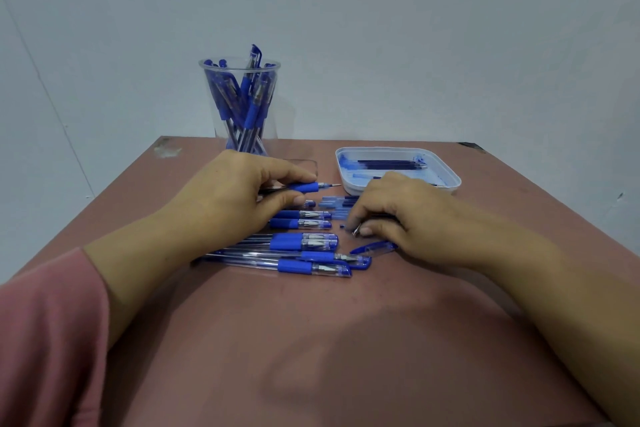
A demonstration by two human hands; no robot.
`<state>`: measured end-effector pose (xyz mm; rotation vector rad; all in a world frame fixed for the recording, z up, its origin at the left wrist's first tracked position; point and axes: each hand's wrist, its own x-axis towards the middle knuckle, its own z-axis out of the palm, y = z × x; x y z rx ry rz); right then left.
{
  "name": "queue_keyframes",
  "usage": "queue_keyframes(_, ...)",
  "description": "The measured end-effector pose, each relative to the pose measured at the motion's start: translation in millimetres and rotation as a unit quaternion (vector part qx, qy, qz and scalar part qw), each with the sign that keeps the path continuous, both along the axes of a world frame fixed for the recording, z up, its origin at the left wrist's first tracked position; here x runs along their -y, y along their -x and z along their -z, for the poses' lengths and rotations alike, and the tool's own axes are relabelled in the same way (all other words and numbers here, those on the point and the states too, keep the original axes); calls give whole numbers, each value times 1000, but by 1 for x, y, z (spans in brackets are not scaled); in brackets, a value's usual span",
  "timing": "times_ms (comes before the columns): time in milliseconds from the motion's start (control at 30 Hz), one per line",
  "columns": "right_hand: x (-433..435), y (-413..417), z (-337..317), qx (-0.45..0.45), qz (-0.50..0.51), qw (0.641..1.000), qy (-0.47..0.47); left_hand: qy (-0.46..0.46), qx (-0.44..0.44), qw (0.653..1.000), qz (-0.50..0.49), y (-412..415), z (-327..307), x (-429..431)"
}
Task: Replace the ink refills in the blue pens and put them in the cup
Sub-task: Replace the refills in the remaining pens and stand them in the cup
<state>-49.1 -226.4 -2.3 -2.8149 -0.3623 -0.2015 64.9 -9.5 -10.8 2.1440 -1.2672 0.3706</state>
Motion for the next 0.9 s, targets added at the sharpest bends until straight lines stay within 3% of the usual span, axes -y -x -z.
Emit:
queue_keyframes(233,-4,-2,-1,7,-10,1000,3,5,6,1000,5,2,0,0)
queue_keyframes(467,1,-3,1,225,3,968,-112,5,7,1000,15,4,0,1)
queue_keyframes(900,2,-2,5,165,23,966,-197,14,-9,999,32,6,1,1)
